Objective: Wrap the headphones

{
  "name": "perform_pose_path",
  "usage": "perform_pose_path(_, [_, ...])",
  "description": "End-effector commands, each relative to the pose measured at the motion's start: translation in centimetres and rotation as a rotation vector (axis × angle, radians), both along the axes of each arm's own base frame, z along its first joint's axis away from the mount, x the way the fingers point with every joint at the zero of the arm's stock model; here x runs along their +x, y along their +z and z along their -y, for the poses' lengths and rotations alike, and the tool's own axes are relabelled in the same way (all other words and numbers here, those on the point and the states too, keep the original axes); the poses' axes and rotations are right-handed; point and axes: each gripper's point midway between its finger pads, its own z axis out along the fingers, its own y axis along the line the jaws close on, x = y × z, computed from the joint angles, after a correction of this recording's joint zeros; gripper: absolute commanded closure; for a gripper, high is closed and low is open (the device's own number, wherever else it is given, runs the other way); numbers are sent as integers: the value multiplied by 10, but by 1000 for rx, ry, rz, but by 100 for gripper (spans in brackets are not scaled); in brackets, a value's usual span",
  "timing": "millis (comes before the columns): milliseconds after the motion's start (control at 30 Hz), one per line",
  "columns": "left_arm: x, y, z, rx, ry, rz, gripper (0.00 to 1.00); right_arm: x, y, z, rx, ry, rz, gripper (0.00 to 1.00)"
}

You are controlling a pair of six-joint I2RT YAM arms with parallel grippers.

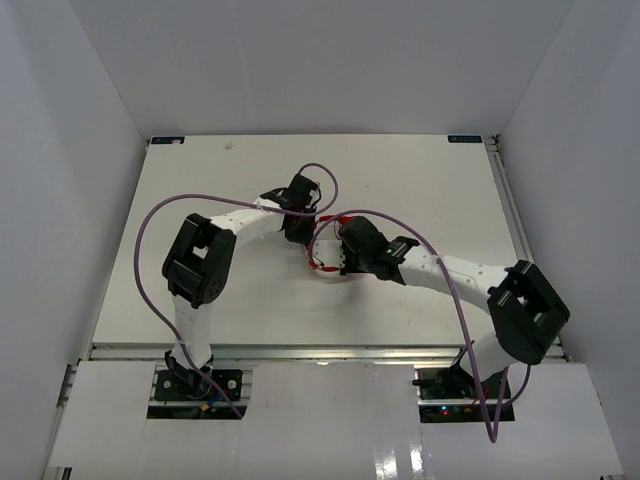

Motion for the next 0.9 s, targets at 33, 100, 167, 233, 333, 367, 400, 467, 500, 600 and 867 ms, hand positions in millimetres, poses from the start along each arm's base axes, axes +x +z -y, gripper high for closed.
perform_pose_path(33, [-6, 9, 17, -47, -79, -7, 100, 28, 21, -23, 63, 7, 115, 91])
perform_pose_path(100, [-7, 7, 16, -42, -78, -11, 100, 28, 23, -27, 70, 15, 107, 91])
perform_pose_path(167, [-7, 7, 15, -40, -77, -12, 99, 25, 24, -30, 82, 28, 83, 89])
perform_pose_path(233, [-8, 8, 14, -40, -73, -13, 89, 21, 26, -34, 102, 31, 52, 79])
perform_pose_path(333, [-8, 12, 15, -49, -65, -12, 66, 18, 32, -36, 120, 30, 30, 59])
perform_pose_path(367, [-9, 13, 15, -52, -61, -14, 54, 16, 33, -34, 114, 28, 29, 48])
perform_pose_path(400, [-9, 15, 15, -55, -57, -12, 46, 16, 36, -32, 120, 26, 35, 40])
perform_pose_path(467, [-8, 22, 14, -57, -46, 2, 33, 10, 44, -26, 135, 29, 35, 23])
perform_pose_path(500, [-8, 27, 12, -59, -40, 13, 29, 4, 48, -21, 150, 40, 18, 18])
perform_pose_path(600, [-7, 46, 8, -77, -29, 51, 22, -10, 59, -2, 191, 50, -15, 7])
perform_pose_path(867, [-15, 113, -1, -149, -39, 189, 15, -29, 96, 46, 423, -10, -54, 10])
